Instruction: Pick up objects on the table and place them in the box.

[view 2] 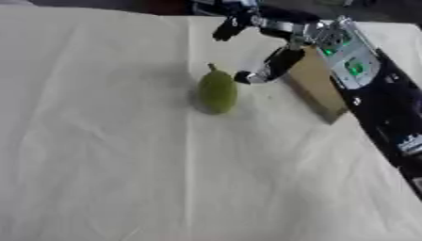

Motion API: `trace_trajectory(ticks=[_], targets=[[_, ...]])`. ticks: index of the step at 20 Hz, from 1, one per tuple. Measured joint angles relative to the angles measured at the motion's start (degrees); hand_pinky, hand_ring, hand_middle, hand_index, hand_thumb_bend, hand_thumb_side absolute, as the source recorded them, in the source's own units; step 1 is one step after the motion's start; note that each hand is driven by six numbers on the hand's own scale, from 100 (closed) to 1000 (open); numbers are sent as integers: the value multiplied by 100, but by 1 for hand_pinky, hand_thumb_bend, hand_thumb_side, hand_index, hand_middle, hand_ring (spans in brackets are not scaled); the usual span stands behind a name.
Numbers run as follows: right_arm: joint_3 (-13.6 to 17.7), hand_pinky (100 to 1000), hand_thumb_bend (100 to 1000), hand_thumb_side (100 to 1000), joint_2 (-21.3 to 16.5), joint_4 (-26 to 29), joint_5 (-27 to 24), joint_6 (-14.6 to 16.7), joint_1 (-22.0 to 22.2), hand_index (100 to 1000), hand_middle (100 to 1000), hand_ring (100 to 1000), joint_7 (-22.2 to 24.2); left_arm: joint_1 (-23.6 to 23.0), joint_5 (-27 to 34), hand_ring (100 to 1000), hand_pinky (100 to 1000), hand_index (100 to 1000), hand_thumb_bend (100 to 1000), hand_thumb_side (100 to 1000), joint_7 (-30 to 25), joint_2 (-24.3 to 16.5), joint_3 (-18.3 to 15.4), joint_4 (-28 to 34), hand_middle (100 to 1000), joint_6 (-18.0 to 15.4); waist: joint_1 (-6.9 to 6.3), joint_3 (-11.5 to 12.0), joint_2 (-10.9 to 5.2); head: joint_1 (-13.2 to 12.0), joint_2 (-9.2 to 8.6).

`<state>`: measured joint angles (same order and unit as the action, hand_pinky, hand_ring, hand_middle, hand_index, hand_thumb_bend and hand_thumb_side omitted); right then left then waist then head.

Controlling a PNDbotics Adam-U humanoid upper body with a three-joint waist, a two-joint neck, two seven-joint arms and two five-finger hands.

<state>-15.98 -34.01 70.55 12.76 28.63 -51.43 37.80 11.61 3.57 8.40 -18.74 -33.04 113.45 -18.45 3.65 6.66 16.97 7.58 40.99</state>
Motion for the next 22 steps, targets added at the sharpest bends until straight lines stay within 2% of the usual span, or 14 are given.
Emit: trace_trajectory(ticks=[4, 10, 17, 22], targets=[[-37, 850, 334, 100, 109, -89, 18, -227, -7, 875, 774, 807, 227, 0, 1, 619, 527, 729, 100, 369, -6, 18, 0, 0, 653, 2, 2, 4, 0, 5, 17], [-63, 857, 332, 100, 236, -171, 139, -449, -49, 885, 782, 820, 449, 1, 4, 619, 527, 729, 100, 372, -9, 19, 0, 0, 654, 3, 15, 42, 1, 10, 24], [-61, 861, 335, 100, 369, -320, 445, -483, -49, 886, 797, 832, 483, 8, 21, 620, 527, 729, 100, 374, -28, 20, 1, 0, 654, 11, 37, 82, 16, 13, 25], [-58, 870, 338, 100, 436, -457, 917, -360, -44, 886, 807, 847, 360, 19, 28, 620, 526, 729, 100, 376, -44, 22, 1, 0, 654, 11, 38, 106, 36, 17, 24]])
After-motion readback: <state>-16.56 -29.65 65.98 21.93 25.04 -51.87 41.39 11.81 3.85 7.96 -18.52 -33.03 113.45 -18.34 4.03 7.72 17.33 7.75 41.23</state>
